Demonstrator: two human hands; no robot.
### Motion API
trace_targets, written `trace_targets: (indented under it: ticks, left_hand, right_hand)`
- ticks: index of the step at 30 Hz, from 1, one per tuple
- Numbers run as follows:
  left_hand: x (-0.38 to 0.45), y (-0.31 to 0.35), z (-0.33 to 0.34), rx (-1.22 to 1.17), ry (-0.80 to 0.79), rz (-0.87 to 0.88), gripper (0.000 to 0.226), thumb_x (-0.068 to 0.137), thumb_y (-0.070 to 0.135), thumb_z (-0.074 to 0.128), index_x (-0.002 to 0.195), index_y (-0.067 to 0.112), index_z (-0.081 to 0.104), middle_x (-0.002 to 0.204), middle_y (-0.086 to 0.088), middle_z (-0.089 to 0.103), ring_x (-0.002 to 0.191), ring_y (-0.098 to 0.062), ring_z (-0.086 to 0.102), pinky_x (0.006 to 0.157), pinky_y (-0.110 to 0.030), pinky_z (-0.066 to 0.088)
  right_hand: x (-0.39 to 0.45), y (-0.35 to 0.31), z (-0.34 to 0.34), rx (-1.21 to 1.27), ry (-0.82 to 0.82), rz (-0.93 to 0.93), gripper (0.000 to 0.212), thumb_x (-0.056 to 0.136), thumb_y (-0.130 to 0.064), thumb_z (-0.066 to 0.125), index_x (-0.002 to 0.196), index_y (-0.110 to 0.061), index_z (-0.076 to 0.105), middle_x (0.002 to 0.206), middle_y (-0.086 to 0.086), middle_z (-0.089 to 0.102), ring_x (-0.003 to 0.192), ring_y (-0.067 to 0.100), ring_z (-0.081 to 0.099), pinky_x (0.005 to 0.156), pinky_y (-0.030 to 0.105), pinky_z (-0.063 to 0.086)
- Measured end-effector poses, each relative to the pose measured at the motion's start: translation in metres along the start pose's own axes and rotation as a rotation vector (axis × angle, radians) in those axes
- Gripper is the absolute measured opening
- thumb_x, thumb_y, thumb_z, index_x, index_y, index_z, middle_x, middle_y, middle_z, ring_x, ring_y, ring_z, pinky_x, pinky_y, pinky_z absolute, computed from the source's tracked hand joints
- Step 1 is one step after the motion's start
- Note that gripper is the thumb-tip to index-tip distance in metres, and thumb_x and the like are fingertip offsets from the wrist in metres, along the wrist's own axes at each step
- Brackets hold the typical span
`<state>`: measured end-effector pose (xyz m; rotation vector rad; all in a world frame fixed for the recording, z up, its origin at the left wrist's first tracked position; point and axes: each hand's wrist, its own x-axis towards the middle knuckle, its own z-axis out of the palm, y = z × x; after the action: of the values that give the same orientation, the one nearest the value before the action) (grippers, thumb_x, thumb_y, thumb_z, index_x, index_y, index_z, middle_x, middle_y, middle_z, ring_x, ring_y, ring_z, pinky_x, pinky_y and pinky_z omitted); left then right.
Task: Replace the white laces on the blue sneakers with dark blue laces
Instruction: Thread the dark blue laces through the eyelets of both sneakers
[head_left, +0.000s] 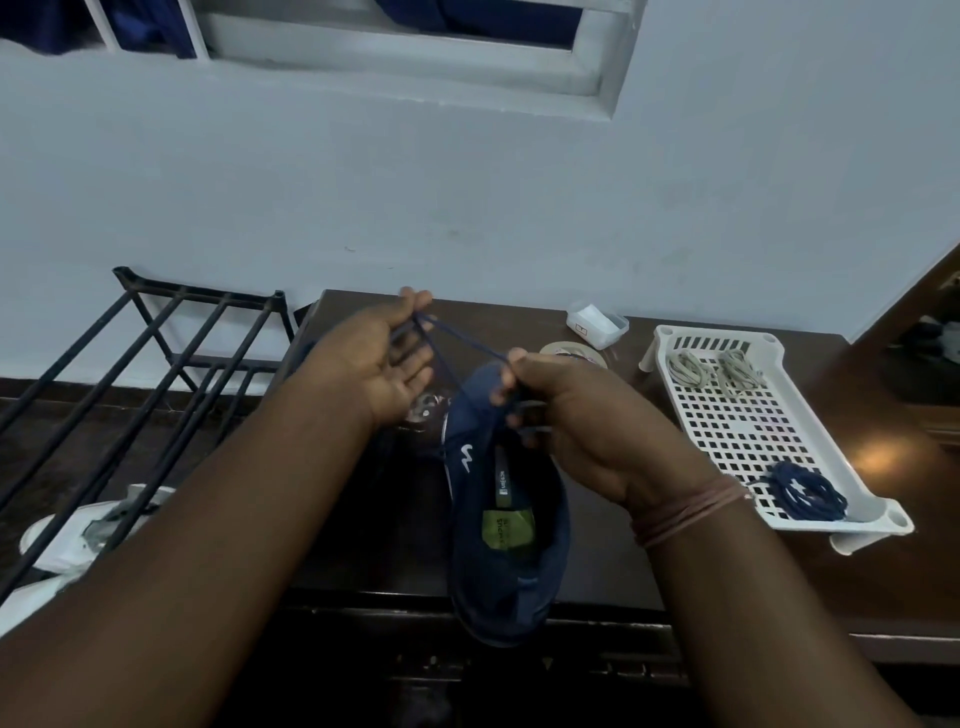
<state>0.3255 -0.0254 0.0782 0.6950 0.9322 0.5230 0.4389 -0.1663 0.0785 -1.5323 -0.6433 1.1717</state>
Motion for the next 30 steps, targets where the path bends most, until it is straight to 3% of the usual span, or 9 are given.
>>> trace_targets:
  ticks: [4, 6, 12, 15, 18, 20, 24, 27, 30]
  left_hand:
    - [0.009, 0.004, -0.015, -0.059, 0.084, -0.021, 0.026, 0.103, 0.030, 0.053, 0.087, 0.019, 0.071, 0.106, 0.000, 0.067, 0.132, -0.021, 0.050, 0.116, -0.036, 0.035]
    - [0.012, 0.005, -0.016, -0.079, 0.098, -0.032, 0.027, 0.105, 0.024, 0.050, 0.091, 0.014, 0.070, 0.107, -0.004, 0.066, 0.135, -0.023, 0.049, 0.113, -0.036, 0.036]
    - [0.013, 0.005, -0.010, -0.145, 0.129, 0.024, 0.019, 0.103, 0.018, 0.047, 0.099, 0.007, 0.062, 0.106, -0.008, 0.061, 0.112, -0.021, 0.056, 0.108, -0.038, 0.041]
    - [0.009, -0.007, -0.001, 0.233, 0.166, 0.114, 0.022, 0.101, 0.022, 0.053, 0.117, 0.008, 0.057, 0.107, -0.007, 0.055, 0.096, -0.019, 0.053, 0.096, -0.041, 0.047]
    - [0.001, -0.027, 0.009, 0.839, 0.037, 0.251, 0.043, 0.092, 0.041, 0.062, 0.121, 0.009, 0.063, 0.119, -0.008, 0.065, 0.107, -0.026, 0.062, 0.103, -0.046, 0.048]
    - [-0.003, -0.036, 0.012, 1.173, -0.154, 0.476, 0.047, 0.091, 0.042, 0.066, 0.134, 0.024, 0.061, 0.133, 0.004, 0.063, 0.122, -0.015, 0.058, 0.108, -0.039, 0.044]
    - [0.001, -0.038, 0.010, 1.312, -0.401, 0.761, 0.042, 0.087, 0.018, 0.072, 0.126, 0.034, 0.069, 0.115, 0.015, 0.073, 0.103, 0.005, 0.065, 0.096, -0.022, 0.051]
    - [0.004, -0.036, 0.008, 1.449, -0.301, 0.814, 0.023, 0.092, 0.015, 0.068, 0.108, 0.029, 0.078, 0.095, 0.010, 0.077, 0.080, -0.002, 0.069, 0.079, -0.024, 0.055]
    - [0.011, -0.040, 0.004, 1.444, -0.171, 0.712, 0.021, 0.096, 0.009, 0.057, 0.098, 0.021, 0.074, 0.097, 0.003, 0.074, 0.084, -0.012, 0.068, 0.079, -0.031, 0.056]
  right_hand:
    - [-0.004, 0.003, -0.041, -0.532, 0.176, 0.047, 0.025, 0.100, -0.025, 0.047, 0.084, -0.016, 0.064, 0.079, 0.005, 0.067, 0.069, 0.017, 0.058, 0.062, 0.026, 0.042]
    - [-0.004, 0.010, -0.051, -0.595, 0.243, 0.129, 0.025, 0.097, -0.026, 0.054, 0.082, -0.011, 0.067, 0.071, 0.007, 0.064, 0.059, 0.019, 0.057, 0.056, 0.026, 0.044]
    - [0.002, 0.020, -0.055, -0.862, 0.426, 0.166, 0.036, 0.091, -0.040, 0.065, 0.091, -0.005, 0.073, 0.084, 0.014, 0.069, 0.063, 0.021, 0.052, 0.060, 0.026, 0.041]
    - [0.006, 0.016, -0.040, -0.799, 0.307, 0.127, 0.031, 0.095, -0.027, 0.053, 0.104, -0.004, 0.072, 0.072, 0.003, 0.055, 0.064, 0.017, 0.046, 0.058, 0.026, 0.038]
    - [0.007, 0.011, -0.027, -0.623, 0.151, 0.053, 0.029, 0.094, -0.005, 0.045, 0.109, -0.003, 0.070, 0.065, -0.009, 0.049, 0.052, 0.001, 0.043, 0.049, 0.016, 0.034]
    - [0.007, 0.011, -0.023, -0.518, 0.089, -0.007, 0.033, 0.091, 0.005, 0.042, 0.096, -0.006, 0.073, 0.059, -0.009, 0.056, 0.048, -0.002, 0.047, 0.046, 0.012, 0.036]
    - [0.008, 0.014, -0.020, -0.248, 0.128, -0.037, 0.021, 0.090, 0.006, 0.052, 0.088, 0.000, 0.072, 0.069, 0.007, 0.066, 0.054, 0.009, 0.054, 0.050, 0.019, 0.044]
    - [0.009, 0.017, -0.026, -0.305, 0.241, -0.021, 0.006, 0.089, -0.006, 0.067, 0.089, 0.000, 0.066, 0.071, 0.013, 0.073, 0.058, 0.018, 0.061, 0.050, 0.026, 0.047]
    - [0.009, 0.021, -0.032, -0.582, 0.281, -0.011, 0.019, 0.083, -0.019, 0.077, 0.086, -0.002, 0.069, 0.073, 0.011, 0.072, 0.061, 0.017, 0.062, 0.053, 0.027, 0.048]
